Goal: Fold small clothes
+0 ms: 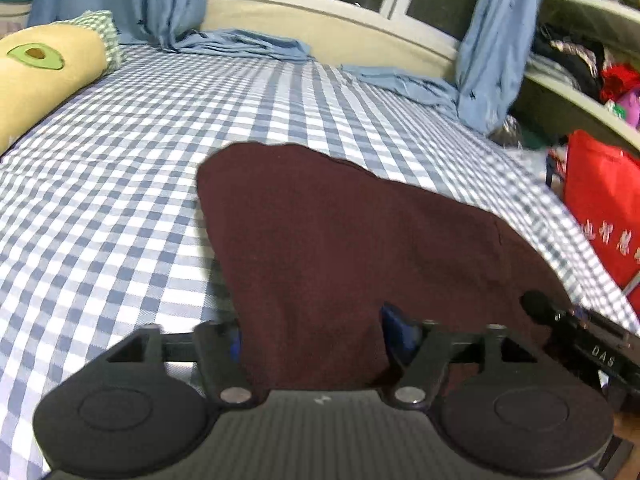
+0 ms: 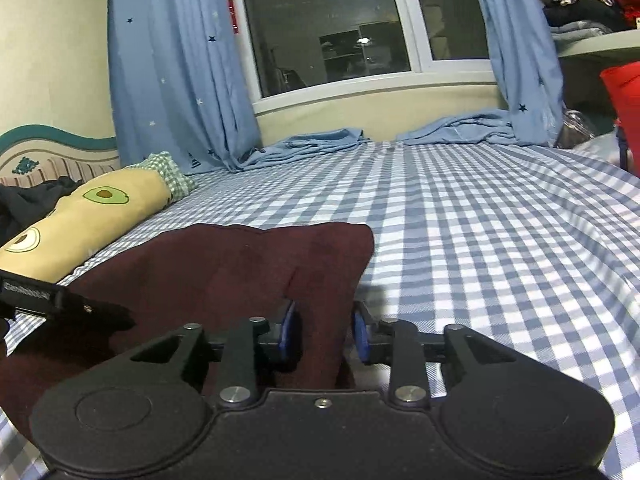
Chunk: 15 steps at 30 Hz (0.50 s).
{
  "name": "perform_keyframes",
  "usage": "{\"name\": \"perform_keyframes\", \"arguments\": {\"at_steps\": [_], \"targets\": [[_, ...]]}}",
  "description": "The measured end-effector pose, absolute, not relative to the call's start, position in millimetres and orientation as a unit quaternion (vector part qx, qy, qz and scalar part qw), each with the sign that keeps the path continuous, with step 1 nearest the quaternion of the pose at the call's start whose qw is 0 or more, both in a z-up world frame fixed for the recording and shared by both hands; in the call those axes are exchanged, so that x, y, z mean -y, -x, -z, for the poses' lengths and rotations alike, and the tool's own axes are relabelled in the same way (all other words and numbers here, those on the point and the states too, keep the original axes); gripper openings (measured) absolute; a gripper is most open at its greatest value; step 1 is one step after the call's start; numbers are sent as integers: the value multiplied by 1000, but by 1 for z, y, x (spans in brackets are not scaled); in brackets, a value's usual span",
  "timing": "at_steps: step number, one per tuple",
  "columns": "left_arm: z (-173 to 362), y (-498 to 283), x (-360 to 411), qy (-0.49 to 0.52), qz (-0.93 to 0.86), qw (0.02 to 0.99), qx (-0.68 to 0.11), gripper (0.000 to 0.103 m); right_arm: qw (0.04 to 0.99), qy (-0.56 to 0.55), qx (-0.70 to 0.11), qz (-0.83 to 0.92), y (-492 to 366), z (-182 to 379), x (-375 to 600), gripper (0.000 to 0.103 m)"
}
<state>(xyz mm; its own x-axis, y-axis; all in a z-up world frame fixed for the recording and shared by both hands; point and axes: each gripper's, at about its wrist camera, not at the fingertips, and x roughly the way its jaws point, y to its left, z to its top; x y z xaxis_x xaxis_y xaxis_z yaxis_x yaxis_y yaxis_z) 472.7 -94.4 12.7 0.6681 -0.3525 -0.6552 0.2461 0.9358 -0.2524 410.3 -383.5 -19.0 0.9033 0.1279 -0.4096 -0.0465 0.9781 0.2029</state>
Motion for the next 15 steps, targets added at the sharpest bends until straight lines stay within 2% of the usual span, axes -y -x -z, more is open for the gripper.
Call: {"name": "perform_keyframes", "arguments": {"at_steps": [2, 7, 9, 13, 15], "targets": [[-15, -466, 91, 73, 152, 919, -358, 89, 972, -96, -213, -38, -406, 18, 387, 46], [-28, -444, 88, 72, 132, 931, -333, 95, 976, -90, -198, -28, -390, 9, 387, 63], [-36, -433, 85, 73, 131, 935, -321, 100, 979, -84, -184, -24, -381, 1, 385, 75], [-57, -402, 83, 65, 125, 947, -289, 102, 984, -82, -154, -27, -358, -16, 381, 85], [-67, -384, 82, 60, 120, 953, -273, 102, 986, -85, -141, -34, -345, -25, 379, 94]]}}
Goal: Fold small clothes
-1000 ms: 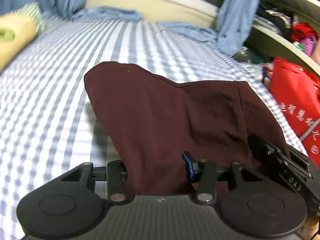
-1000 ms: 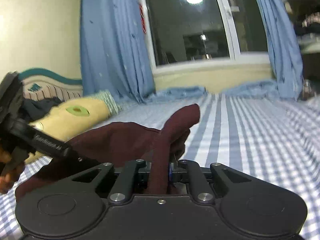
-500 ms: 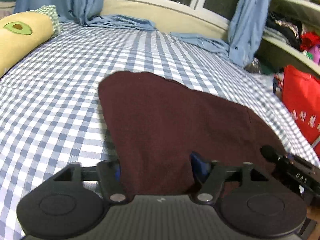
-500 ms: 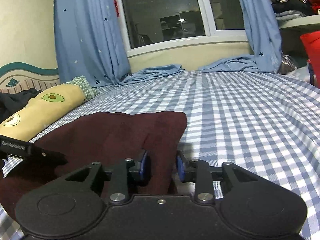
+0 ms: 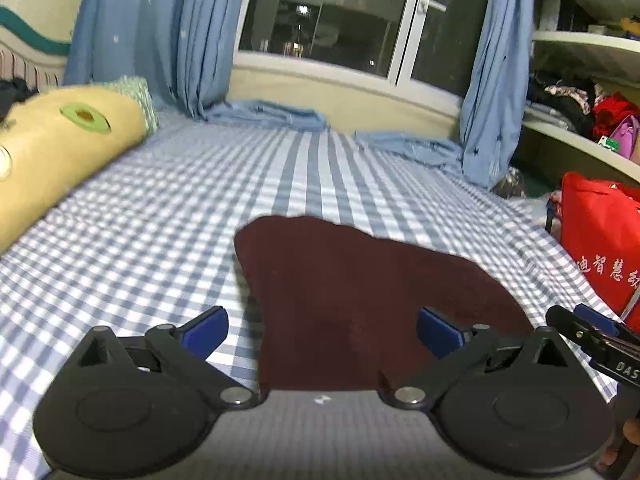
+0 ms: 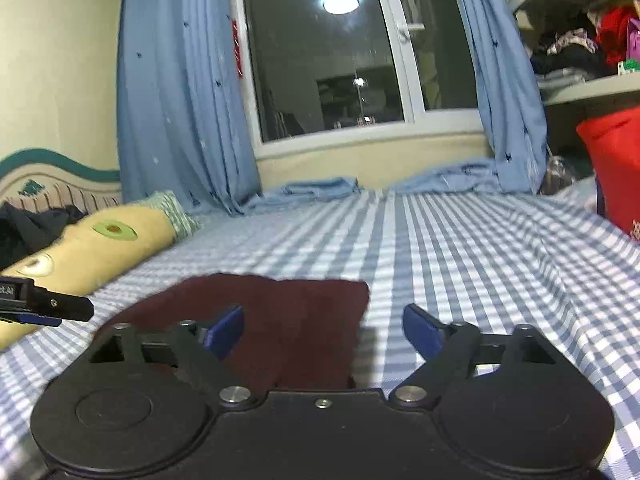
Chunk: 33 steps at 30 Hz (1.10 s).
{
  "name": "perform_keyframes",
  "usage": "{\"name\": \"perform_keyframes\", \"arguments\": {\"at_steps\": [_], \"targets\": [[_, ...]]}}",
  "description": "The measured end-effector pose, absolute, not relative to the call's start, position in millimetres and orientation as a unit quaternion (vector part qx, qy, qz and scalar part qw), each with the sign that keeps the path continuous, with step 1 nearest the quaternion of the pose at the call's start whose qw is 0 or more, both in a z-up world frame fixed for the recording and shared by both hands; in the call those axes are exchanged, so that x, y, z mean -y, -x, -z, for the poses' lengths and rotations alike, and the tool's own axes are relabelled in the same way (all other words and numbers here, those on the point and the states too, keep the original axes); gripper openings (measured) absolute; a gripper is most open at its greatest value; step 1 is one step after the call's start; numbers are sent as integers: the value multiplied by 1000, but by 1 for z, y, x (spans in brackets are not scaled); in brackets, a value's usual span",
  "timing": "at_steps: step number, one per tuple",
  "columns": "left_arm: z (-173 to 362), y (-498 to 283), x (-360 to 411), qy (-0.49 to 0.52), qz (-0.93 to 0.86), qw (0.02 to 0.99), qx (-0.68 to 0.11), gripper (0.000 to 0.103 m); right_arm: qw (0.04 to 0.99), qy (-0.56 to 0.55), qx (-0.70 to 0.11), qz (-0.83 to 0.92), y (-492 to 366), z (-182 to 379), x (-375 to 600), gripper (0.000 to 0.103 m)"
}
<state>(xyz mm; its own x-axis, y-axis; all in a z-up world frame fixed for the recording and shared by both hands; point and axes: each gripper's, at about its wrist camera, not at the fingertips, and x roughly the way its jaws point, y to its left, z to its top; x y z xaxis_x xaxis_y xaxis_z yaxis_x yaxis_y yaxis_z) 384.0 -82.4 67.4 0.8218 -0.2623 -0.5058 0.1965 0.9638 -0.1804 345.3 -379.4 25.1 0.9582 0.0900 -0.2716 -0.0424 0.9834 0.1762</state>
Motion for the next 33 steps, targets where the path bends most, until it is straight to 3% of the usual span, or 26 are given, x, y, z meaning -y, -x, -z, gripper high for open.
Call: {"name": "perform_keyframes", "arguments": {"at_steps": [6, 15, 33], "targets": [[-91, -330, 74, 61, 106, 964, -238, 102, 990, -80, -103, -46, -300, -53, 371, 103], [-102, -242, 61, 33, 83, 976, -197, 102, 995, -59, -52, -69, -222, -76, 349, 102], [-31, -124, 46, 59, 46, 979, -192, 102, 999, -13, -24, -21, -80, -25, 310, 103]]}}
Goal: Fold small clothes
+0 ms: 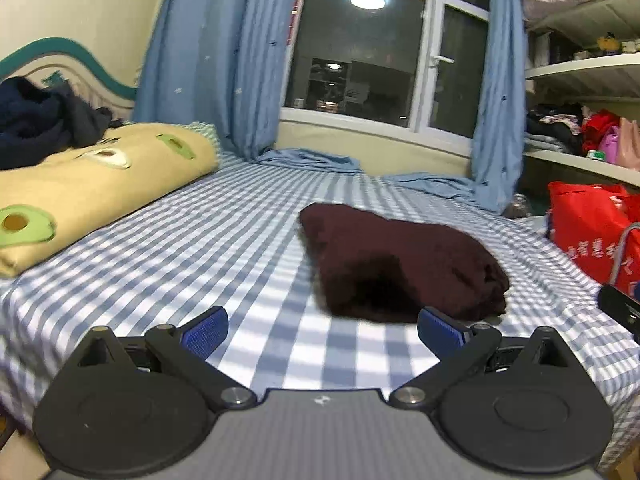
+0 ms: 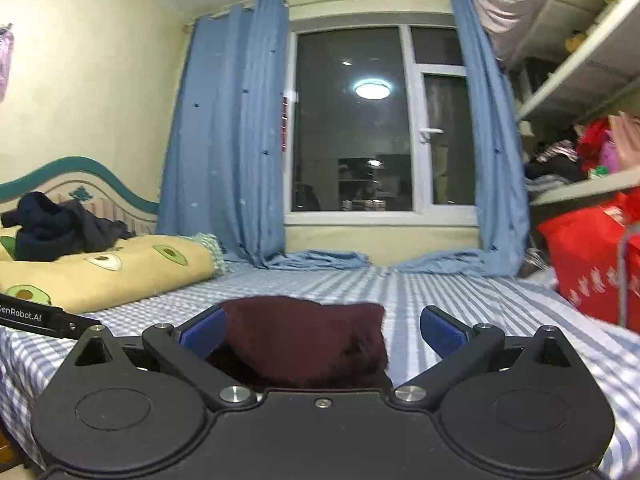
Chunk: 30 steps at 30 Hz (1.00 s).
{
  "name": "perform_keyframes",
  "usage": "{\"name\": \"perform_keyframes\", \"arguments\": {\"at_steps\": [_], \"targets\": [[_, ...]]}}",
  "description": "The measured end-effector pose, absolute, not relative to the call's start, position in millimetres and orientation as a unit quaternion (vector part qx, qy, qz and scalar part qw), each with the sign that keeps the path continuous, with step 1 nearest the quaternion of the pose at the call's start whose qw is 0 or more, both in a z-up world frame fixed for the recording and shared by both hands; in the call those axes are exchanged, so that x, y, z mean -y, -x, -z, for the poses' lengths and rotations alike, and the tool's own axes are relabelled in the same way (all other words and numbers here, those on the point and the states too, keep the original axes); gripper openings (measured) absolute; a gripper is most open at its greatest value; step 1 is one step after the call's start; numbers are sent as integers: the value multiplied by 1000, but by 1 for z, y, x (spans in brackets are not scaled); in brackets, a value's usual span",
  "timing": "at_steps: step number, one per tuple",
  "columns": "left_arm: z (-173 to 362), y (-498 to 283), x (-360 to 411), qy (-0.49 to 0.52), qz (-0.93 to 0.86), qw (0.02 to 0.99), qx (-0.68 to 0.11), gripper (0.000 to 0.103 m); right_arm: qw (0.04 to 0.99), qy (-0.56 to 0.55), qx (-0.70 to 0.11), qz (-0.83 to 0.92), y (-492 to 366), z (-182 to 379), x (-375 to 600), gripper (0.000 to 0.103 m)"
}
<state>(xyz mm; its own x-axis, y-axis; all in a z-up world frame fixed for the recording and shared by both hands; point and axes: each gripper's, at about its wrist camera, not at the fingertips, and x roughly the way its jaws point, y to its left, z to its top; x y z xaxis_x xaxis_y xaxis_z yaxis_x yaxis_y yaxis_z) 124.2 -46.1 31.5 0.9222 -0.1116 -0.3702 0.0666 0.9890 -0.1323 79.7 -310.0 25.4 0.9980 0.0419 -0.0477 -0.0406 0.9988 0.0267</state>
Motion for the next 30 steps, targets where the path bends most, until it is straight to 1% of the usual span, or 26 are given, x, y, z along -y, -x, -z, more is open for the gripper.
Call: {"name": "perform_keyframes", "arguments": {"at_steps": [5, 9, 14, 17, 30], "targets": [[-11, -111, 47, 39, 24, 982, -186, 102, 999, -34, -41, -1, -65, -1, 308, 103], [1, -103, 51, 18, 11, 982, -186, 102, 998, -47, -37, 2, -55, 15, 305, 103], [13, -101, 49, 16, 5, 981, -191, 102, 999, -32, -41, 1, -51, 29, 299, 103], [15, -101, 47, 13, 3, 981, -194, 102, 999, -17, -47, 4, -54, 32, 298, 103], [22, -103, 41, 18, -13, 979, -201, 102, 998, -17, -54, 0, -60, 34, 295, 103]]}}
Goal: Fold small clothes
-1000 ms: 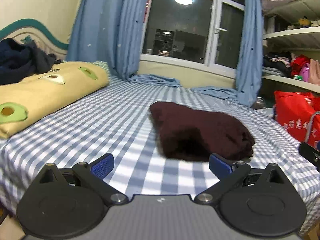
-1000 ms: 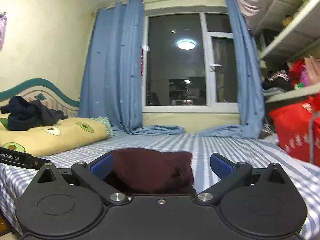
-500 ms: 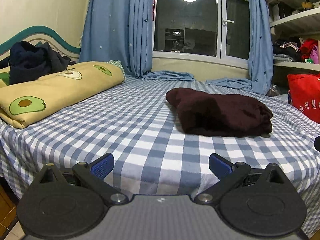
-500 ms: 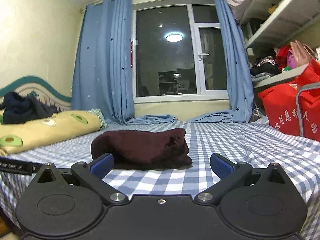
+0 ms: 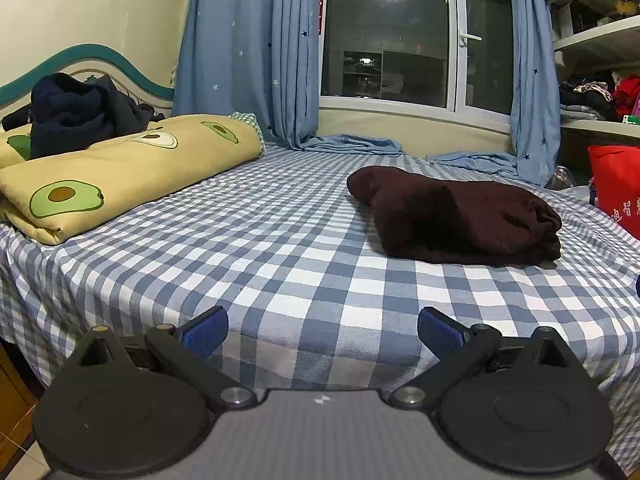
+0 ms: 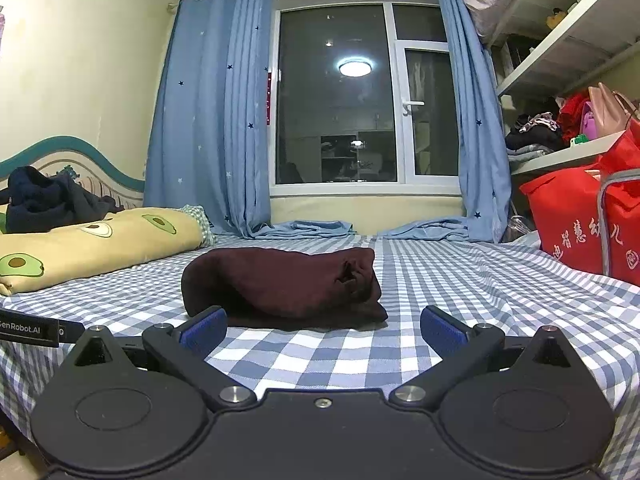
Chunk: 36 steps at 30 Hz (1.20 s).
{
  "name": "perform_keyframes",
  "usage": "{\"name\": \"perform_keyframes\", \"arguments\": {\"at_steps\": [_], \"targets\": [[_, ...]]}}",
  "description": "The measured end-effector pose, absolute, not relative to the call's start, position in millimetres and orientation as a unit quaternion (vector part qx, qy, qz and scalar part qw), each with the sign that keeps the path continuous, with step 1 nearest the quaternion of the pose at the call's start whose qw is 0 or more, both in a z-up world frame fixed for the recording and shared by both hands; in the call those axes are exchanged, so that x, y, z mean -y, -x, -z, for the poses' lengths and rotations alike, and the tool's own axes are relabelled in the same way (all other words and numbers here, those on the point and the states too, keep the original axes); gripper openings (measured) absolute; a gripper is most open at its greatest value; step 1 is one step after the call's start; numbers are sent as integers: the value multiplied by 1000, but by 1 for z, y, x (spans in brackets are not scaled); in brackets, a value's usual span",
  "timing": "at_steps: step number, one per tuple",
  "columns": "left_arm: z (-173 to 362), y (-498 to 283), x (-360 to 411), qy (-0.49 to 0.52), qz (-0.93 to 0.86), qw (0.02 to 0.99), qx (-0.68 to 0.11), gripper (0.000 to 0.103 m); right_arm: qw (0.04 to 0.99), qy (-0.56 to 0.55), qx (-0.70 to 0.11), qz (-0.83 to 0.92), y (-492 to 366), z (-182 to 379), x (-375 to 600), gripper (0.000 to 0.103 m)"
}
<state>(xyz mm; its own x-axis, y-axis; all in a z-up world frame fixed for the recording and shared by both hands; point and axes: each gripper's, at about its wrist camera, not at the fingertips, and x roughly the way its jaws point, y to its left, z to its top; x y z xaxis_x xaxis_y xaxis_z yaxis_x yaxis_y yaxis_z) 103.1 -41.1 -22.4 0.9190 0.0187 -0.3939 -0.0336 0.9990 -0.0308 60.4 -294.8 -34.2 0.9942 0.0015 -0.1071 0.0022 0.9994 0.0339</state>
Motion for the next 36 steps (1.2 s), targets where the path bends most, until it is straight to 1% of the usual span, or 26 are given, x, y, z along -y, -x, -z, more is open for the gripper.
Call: {"name": "perform_keyframes", "arguments": {"at_steps": [36], "targets": [[22, -104, 45, 16, -23, 979, -203, 102, 998, -24, -61, 1, -61, 38, 296, 103]]}}
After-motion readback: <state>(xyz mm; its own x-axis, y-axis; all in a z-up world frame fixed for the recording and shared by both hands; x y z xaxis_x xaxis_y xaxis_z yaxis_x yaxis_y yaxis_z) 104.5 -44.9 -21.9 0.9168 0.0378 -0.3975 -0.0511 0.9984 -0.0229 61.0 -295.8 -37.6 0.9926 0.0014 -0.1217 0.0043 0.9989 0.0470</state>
